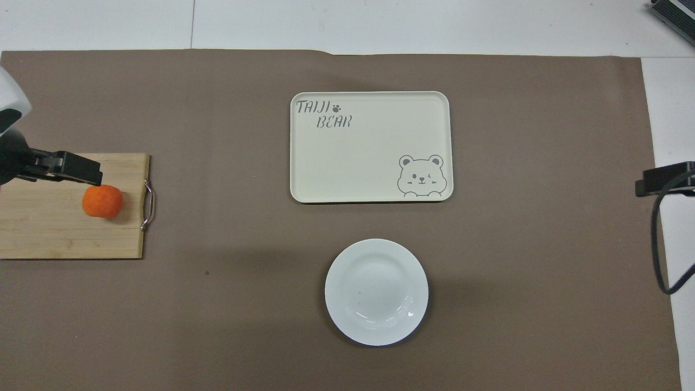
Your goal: Place orange and plate with both arms
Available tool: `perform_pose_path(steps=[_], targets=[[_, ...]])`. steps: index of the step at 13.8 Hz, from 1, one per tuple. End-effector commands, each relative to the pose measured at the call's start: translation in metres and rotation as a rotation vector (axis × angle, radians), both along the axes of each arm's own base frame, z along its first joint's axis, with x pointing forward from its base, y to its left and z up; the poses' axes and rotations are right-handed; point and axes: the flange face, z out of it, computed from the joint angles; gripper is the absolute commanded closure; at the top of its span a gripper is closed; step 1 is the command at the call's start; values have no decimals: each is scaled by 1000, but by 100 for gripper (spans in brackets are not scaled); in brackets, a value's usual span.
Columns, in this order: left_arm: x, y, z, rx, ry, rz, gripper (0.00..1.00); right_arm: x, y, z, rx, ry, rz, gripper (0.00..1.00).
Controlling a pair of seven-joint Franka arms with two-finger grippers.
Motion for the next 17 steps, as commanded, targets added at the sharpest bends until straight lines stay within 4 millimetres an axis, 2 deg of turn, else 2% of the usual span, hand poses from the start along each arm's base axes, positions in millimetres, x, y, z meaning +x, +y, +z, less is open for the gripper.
perform_pose_path(steps=[1, 17], targets=[[0, 6, 1, 10, 14, -16, 0, -5, -2, 3, -11, 5, 12, 0], [-4, 14, -3, 11, 16, -7, 0, -5, -2, 3, -11, 5, 12, 0]])
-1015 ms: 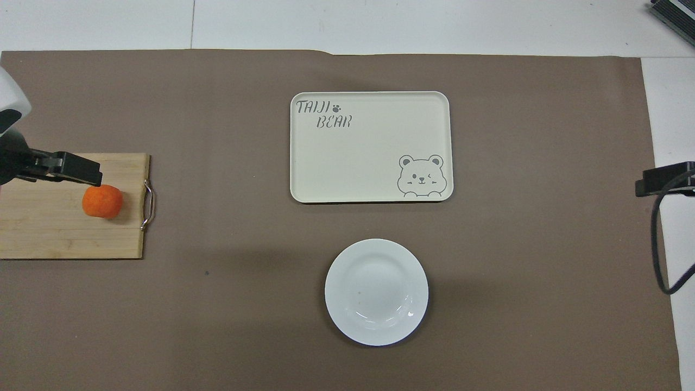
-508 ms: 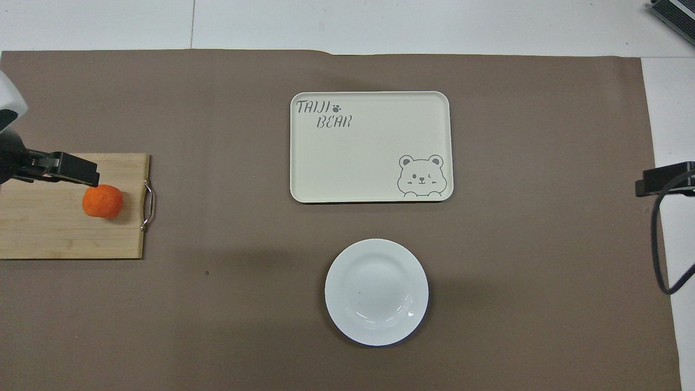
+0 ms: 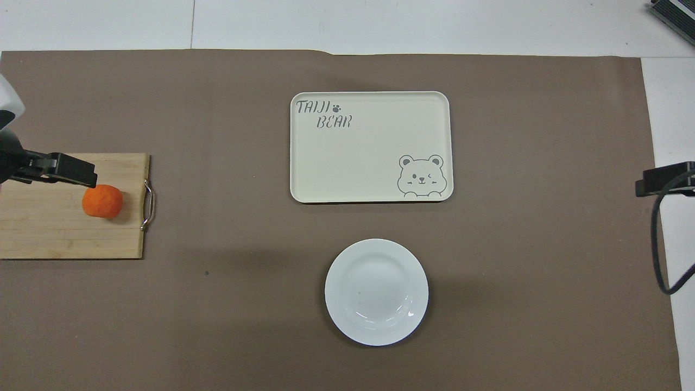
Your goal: Place orange and plate with both arms
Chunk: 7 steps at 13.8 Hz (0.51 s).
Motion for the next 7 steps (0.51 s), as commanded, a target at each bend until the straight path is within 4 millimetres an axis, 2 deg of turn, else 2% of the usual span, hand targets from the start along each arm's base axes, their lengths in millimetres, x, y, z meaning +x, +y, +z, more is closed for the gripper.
perform_pose_path(steps=[1, 3, 7], targets=[[-4, 5, 0, 10, 6, -9, 0, -5, -2, 3, -11, 5, 12, 0], [-4, 6, 0, 10, 6, -9, 0, -5, -2, 3, -11, 5, 12, 0], [3, 24, -13, 9, 1, -28, 0, -5, -2, 3, -11, 5, 12, 0]])
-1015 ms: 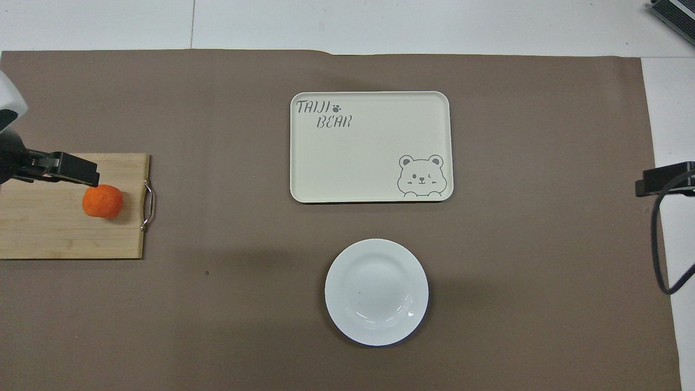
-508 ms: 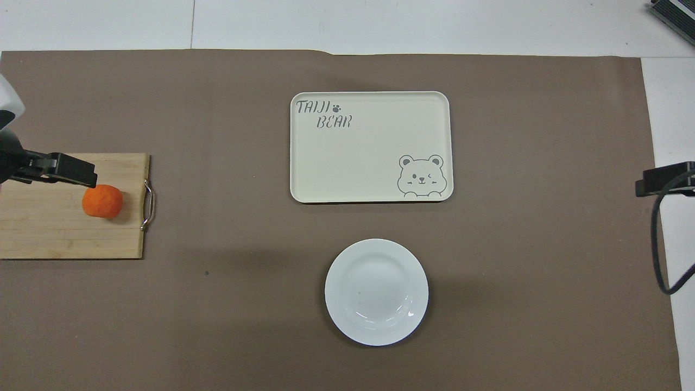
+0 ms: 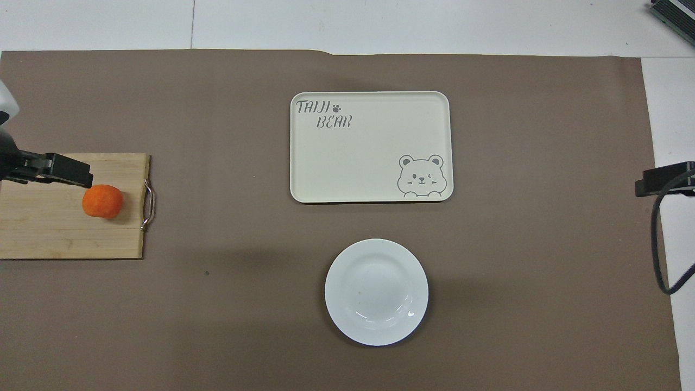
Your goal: Place orange and plate with both arms
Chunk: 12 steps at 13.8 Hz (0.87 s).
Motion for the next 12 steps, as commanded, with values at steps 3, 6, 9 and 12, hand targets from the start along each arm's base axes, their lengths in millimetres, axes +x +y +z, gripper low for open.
perform_pose_path(steps=[3, 6, 9, 12], targets=[[13, 29, -23, 7, -12, -16, 0, -5, -2, 3, -11, 5, 12, 0], [25, 50, -46, 5, -16, -20, 0, -5, -2, 3, -11, 5, 12, 0], [33, 67, -80, 5, -20, -31, 0, -5, -2, 3, -11, 5, 12, 0], [31, 85, -125, 6, -39, -5, 0, -5, -2, 3, -11, 5, 12, 0]])
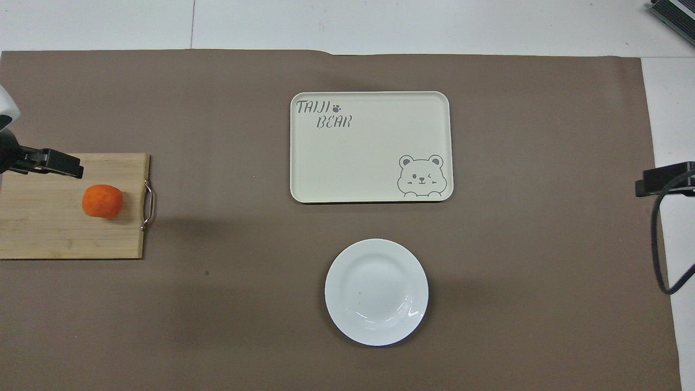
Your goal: Place orange and plate with both arms
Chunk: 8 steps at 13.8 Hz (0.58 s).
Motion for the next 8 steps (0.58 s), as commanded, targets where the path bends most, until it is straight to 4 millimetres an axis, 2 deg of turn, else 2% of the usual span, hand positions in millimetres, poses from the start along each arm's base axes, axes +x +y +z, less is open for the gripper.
perform_pose_path(steps=[1, 2, 4, 6, 8], targets=[[-6, 11, -40, 8, -16, -12, 0, -5, -2, 3, -11, 5, 12, 0], [-3, 21, -62, 6, -2, -11, 0, -5, -2, 3, -11, 5, 12, 0], [-1, 27, -94, 4, 4, -28, 0, -5, -2, 3, -11, 5, 12, 0], [-8, 36, -119, 3, -1, -2, 0, -5, -2, 3, -11, 5, 12, 0], [-15, 35, -139, -42, -7, 34, 0, -5, -2, 3, -11, 5, 12, 0]])
